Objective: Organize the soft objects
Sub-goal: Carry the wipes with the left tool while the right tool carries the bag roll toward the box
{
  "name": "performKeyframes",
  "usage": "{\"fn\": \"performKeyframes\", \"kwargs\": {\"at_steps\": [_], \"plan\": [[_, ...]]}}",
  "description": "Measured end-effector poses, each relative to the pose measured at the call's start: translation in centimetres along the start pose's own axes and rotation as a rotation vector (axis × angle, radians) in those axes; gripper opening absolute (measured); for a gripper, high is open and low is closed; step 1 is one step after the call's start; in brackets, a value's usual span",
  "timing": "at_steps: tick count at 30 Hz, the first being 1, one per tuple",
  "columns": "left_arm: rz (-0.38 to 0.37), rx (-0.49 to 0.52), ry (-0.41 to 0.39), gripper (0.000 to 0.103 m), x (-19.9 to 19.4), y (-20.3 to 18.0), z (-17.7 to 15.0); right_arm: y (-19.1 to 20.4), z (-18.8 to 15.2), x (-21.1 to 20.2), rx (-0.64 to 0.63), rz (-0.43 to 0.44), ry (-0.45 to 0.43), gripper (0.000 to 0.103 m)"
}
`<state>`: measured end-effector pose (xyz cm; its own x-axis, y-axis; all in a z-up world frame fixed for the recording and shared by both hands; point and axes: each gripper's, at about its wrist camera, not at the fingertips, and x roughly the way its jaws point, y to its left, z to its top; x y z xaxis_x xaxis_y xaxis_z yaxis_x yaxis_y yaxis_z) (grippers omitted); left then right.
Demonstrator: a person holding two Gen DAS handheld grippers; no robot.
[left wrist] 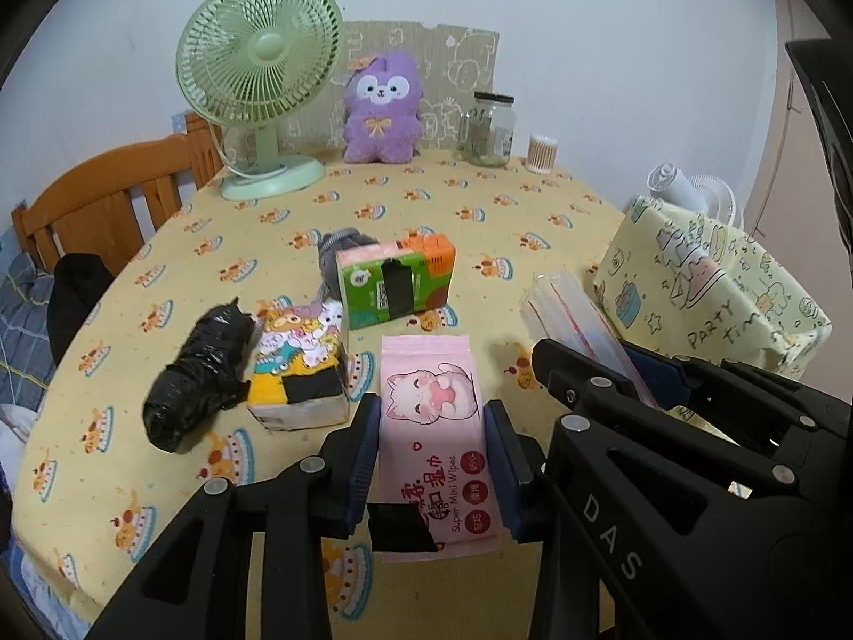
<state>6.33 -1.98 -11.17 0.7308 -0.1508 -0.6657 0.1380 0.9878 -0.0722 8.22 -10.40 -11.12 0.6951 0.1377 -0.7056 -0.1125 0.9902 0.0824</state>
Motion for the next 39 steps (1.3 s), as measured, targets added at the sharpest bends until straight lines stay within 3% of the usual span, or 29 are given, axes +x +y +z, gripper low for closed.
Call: {"fn": "performKeyframes", "kwargs": {"at_steps": [39], "plan": [[0.015, 0.058, -0.182, 0.039, -8.4, -1.8, 5.6, 0.3, 5.8, -9.6, -0.017, -0.005, -0.187, 0.029]]}}
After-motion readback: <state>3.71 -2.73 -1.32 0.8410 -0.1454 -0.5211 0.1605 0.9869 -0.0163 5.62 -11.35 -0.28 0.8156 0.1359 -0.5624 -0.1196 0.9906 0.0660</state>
